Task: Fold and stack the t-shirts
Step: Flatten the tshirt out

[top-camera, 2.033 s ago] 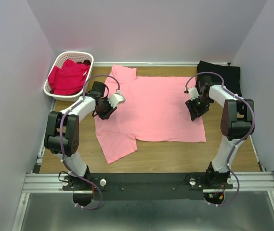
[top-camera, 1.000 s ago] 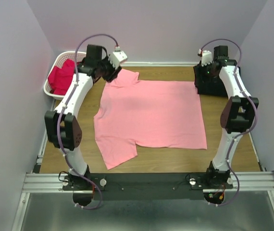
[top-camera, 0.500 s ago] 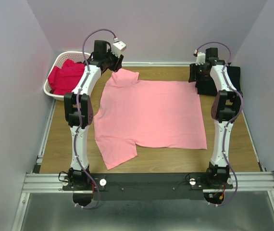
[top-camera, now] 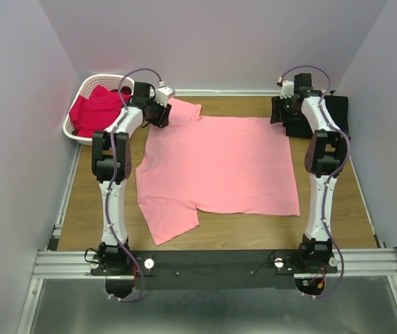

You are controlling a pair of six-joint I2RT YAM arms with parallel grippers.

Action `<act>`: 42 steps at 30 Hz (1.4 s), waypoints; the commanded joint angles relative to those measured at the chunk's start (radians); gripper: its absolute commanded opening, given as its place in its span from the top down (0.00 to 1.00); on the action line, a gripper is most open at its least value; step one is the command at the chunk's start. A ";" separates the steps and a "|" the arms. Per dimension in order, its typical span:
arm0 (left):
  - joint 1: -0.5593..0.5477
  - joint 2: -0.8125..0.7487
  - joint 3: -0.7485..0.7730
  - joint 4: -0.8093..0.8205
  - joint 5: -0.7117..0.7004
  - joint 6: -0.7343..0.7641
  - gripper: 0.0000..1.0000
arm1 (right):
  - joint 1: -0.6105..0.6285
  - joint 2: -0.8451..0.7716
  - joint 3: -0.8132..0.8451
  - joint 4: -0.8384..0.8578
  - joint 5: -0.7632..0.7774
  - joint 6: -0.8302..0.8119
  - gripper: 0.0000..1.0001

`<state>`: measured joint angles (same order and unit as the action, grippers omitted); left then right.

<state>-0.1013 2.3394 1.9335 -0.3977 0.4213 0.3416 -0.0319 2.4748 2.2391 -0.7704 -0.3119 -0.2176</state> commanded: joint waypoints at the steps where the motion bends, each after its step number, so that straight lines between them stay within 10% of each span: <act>1: 0.031 -0.003 -0.054 -0.029 0.025 -0.013 0.50 | 0.004 -0.030 -0.012 0.025 -0.027 0.001 0.39; 5: 0.055 -0.022 -0.120 -0.059 0.025 -0.013 0.50 | 0.006 -0.036 -0.021 0.026 -0.024 -0.002 0.37; 6: 0.064 -0.026 -0.149 -0.062 -0.254 -0.073 0.65 | 0.006 -0.036 -0.022 0.025 -0.026 -0.002 0.37; 14: 0.133 -0.103 -0.257 -0.058 -0.273 -0.052 0.67 | 0.006 -0.033 -0.032 0.029 -0.053 0.004 0.33; 35: -0.004 -0.101 0.007 -0.059 -0.021 -0.052 0.49 | 0.062 0.111 0.134 0.129 -0.067 0.110 0.37; 42: -0.025 -0.280 -0.265 -0.134 0.114 0.188 0.52 | 0.073 -0.181 -0.220 0.119 -0.121 -0.047 0.43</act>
<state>-0.1307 2.1754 1.8004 -0.4530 0.4179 0.3676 0.0311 2.4847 2.1822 -0.6334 -0.3878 -0.1600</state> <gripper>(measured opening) 0.494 0.572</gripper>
